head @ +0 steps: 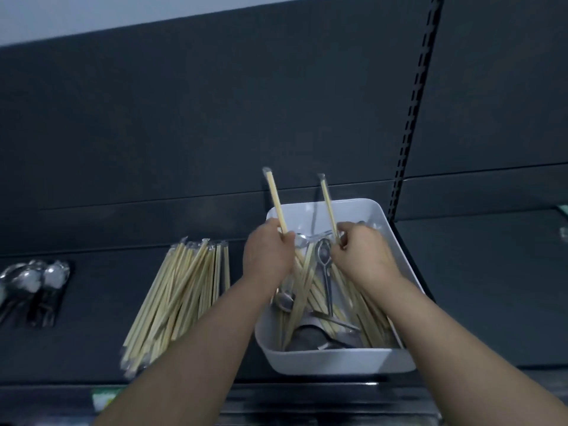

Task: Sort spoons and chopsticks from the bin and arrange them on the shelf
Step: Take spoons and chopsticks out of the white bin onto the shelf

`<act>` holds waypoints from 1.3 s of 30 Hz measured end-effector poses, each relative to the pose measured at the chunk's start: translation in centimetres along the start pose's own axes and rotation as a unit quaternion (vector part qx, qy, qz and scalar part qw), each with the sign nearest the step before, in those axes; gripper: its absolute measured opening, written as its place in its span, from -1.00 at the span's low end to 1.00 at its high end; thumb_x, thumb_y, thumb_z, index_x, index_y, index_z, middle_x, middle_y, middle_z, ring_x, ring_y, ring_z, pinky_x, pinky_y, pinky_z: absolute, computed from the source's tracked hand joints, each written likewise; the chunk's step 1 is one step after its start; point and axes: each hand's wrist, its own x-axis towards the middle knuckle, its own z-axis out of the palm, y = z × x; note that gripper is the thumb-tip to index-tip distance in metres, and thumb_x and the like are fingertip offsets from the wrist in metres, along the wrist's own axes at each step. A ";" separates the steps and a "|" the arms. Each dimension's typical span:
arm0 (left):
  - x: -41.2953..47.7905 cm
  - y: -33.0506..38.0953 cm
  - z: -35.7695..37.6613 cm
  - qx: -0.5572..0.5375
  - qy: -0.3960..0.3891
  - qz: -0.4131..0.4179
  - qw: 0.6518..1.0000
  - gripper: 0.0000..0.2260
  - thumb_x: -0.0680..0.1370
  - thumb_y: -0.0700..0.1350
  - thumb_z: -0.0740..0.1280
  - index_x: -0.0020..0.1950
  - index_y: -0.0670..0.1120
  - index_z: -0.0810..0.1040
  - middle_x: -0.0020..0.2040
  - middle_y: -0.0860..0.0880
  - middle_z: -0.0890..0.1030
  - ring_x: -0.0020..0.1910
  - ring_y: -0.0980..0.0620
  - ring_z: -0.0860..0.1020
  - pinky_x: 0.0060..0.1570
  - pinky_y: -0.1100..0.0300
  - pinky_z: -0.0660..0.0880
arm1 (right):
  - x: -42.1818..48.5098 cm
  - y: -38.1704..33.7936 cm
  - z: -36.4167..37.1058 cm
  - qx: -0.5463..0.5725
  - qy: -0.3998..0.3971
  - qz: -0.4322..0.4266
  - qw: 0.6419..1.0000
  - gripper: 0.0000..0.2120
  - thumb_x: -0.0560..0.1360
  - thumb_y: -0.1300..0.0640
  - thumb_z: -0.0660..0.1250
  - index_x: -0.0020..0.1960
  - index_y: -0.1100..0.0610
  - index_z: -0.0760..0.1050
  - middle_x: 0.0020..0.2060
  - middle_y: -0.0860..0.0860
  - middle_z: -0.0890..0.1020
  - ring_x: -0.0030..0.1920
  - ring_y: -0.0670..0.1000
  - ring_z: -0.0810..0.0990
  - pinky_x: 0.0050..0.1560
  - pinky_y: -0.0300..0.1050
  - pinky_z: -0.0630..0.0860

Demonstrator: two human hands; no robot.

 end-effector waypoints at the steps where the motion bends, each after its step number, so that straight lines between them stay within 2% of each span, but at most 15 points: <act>1: 0.4 -0.4 -1.4 -0.067 0.013 -0.025 0.997 -0.81 0.52 -0.10 0.33 0.08 -0.14 0.54 -0.16 -0.10 0.63 -0.17 -0.14 0.61 -0.16 0.00 0.59 | 0.3 -1.8 0.3 0.008 -0.008 -0.009 1.000 -0.72 0.44 0.18 0.25 0.12 0.16 0.54 -0.17 0.09 0.65 0.01 0.16 0.58 -0.18 -0.10 0.42; 3: 1.3 -1.2 -3.3 -0.130 0.017 -0.088 0.987 -0.64 0.50 -0.10 0.37 0.27 -0.15 0.48 -0.10 -0.13 0.63 -0.13 -0.16 0.63 -0.14 -0.04 0.62 | 0.6 -4.5 1.0 0.026 -0.038 -0.012 0.999 -0.64 0.42 0.17 0.25 0.21 0.19 0.50 -0.16 0.08 0.66 0.04 0.15 0.58 -0.08 -0.08 0.48; 4: 1.5 -2.2 -4.5 -0.123 0.017 -0.106 0.987 -0.61 0.51 -0.09 0.38 0.31 -0.15 0.46 -0.06 -0.14 0.64 -0.10 -0.16 0.63 -0.14 -0.01 0.62 | 0.5 -6.0 1.7 0.030 -0.059 -0.017 0.998 -0.63 0.42 0.18 0.25 0.21 0.19 0.49 -0.15 0.08 0.66 0.05 0.15 0.57 -0.06 -0.07 0.49; 8: 1.0 -8.2 -9.0 0.040 -0.008 -0.099 0.994 -0.67 0.55 -0.05 0.36 0.28 -0.11 0.50 0.16 -0.11 0.61 0.12 -0.12 0.57 0.03 0.15 0.50 | -0.4 -11.4 6.5 -0.023 -0.142 -0.049 0.988 -0.88 0.41 0.23 0.24 -0.07 0.17 0.49 -0.16 0.07 0.59 -0.08 0.15 0.55 -0.18 -0.13 0.44; 10: 0.5 -11.6 -10.4 0.083 -0.036 -0.104 0.990 -0.66 0.56 -0.05 0.35 0.32 -0.08 0.49 0.29 -0.09 0.55 0.21 -0.11 0.53 0.06 0.17 0.43 | -1.0 -13.1 8.8 -0.070 -0.170 -0.048 0.982 -0.90 0.43 0.28 0.23 -0.11 0.17 0.49 -0.19 0.06 0.54 -0.12 0.14 0.54 -0.17 -0.16 0.36; 13: 0.0 -15.1 -11.9 0.134 -0.057 -0.112 0.983 -0.67 0.56 -0.02 0.34 0.31 -0.03 0.51 0.26 -0.09 0.56 0.19 -0.12 0.53 0.12 0.11 0.48 | -1.6 -14.3 12.0 -0.099 -0.194 -0.046 0.975 -0.90 0.44 0.33 0.20 -0.14 0.20 0.47 -0.17 0.11 0.55 -0.16 0.16 0.53 -0.19 -0.15 0.38; 16: -0.1 -16.6 -12.4 0.152 -0.062 -0.084 0.983 -0.75 0.59 -0.03 0.27 0.24 0.00 0.56 0.18 -0.04 0.60 0.11 -0.06 0.56 0.00 0.11 0.52 | -2.1 -14.6 13.9 -0.110 -0.183 -0.058 0.975 -0.88 0.48 0.29 0.22 -0.09 0.20 0.53 -0.14 0.10 0.58 -0.13 0.14 0.58 -0.21 -0.14 0.43; 20: 0.8 -15.1 -12.0 0.118 -0.040 0.005 0.992 -0.80 0.58 -0.10 0.26 0.13 0.04 0.63 0.10 0.04 0.65 0.09 0.02 0.58 0.00 0.17 0.50 | -2.6 -13.9 12.2 -0.163 -0.019 -0.125 0.978 -0.78 0.49 0.23 0.21 0.01 0.03 0.59 -0.07 0.02 0.59 0.02 0.10 0.56 -0.21 -0.13 0.38; 23: 1.5 -11.7 -10.4 0.066 -0.051 0.060 0.995 -0.81 0.56 -0.13 0.27 0.08 0.01 0.65 0.03 0.04 0.67 0.07 0.01 0.59 0.06 0.16 0.50 | -2.6 -11.5 9.5 -0.192 0.059 -0.112 0.973 -0.73 0.48 0.20 0.23 0.07 -0.04 0.59 -0.05 -0.01 0.61 0.06 0.10 0.53 -0.13 -0.09 0.42; 28: 1.5 -5.1 -5.6 0.056 -0.104 0.141 0.983 -0.77 0.55 -0.19 0.24 0.10 -0.02 0.63 0.02 0.00 0.66 0.03 -0.03 0.59 0.07 0.09 0.53 | -3.0 -5.3 5.0 -0.237 0.007 0.003 0.971 -0.74 0.47 0.18 0.23 0.08 -0.04 0.58 0.07 0.00 0.60 0.13 0.11 0.56 -0.01 -0.10 0.49; 31: 0.7 -2.2 -2.4 0.153 -0.171 0.170 0.958 -0.74 0.47 -0.31 0.21 -0.11 -0.01 0.62 -0.17 -0.08 0.59 -0.10 -0.12 0.56 -0.09 0.07 0.54 | -3.5 -1.8 2.4 -0.236 -0.030 0.061 0.969 -0.75 0.53 0.12 0.20 0.13 -0.04 0.56 0.11 0.03 0.61 0.13 0.12 0.58 0.01 -0.09 0.49; 32: 0.4 -1.4 -1.5 0.200 -0.188 0.174 0.946 -0.75 0.46 -0.34 0.20 -0.12 -0.08 0.62 -0.17 -0.14 0.58 -0.09 -0.16 0.57 -0.13 0.08 0.51 | -3.4 -0.9 1.9 -0.237 -0.043 0.075 0.968 -0.71 0.53 0.15 0.19 0.15 -0.05 0.57 0.12 0.02 0.61 0.14 0.12 0.58 0.04 -0.09 0.49; 34: -0.2 -0.4 0.3 0.269 -0.214 0.172 0.923 -0.76 0.49 -0.38 0.19 0.01 -0.19 0.60 0.00 -0.18 0.61 0.06 -0.15 0.59 -0.05 0.10 0.48 | -3.1 0.7 1.2 -0.230 -0.060 0.094 0.967 -0.66 0.50 0.21 0.17 0.16 -0.05 0.57 0.12 0.02 0.62 0.13 0.13 0.58 0.05 -0.08 0.50; 36: -0.5 -0.3 2.1 0.300 -0.232 0.163 0.911 -0.77 0.55 -0.34 0.19 0.13 -0.20 0.56 0.14 -0.15 0.60 0.17 -0.11 0.56 0.05 0.14 0.48 | -2.7 1.9 0.9 -0.211 -0.069 0.106 0.969 -0.65 0.45 0.24 0.17 0.10 -0.02 0.60 0.07 0.03 0.64 0.09 0.15 0.59 0.02 -0.08 0.51; 39: -0.5 -1.0 4.0 0.301 -0.251 0.125 0.911 -0.85 0.58 -0.21 0.27 0.13 -0.15 0.53 0.15 -0.10 0.59 0.16 -0.08 0.56 -0.05 0.19 0.42 | -2.1 3.0 0.5 -0.194 -0.070 0.111 0.972 -0.67 0.42 0.28 0.19 0.03 0.01 0.63 0.01 0.03 0.65 0.06 0.14 0.60 -0.05 -0.11 0.50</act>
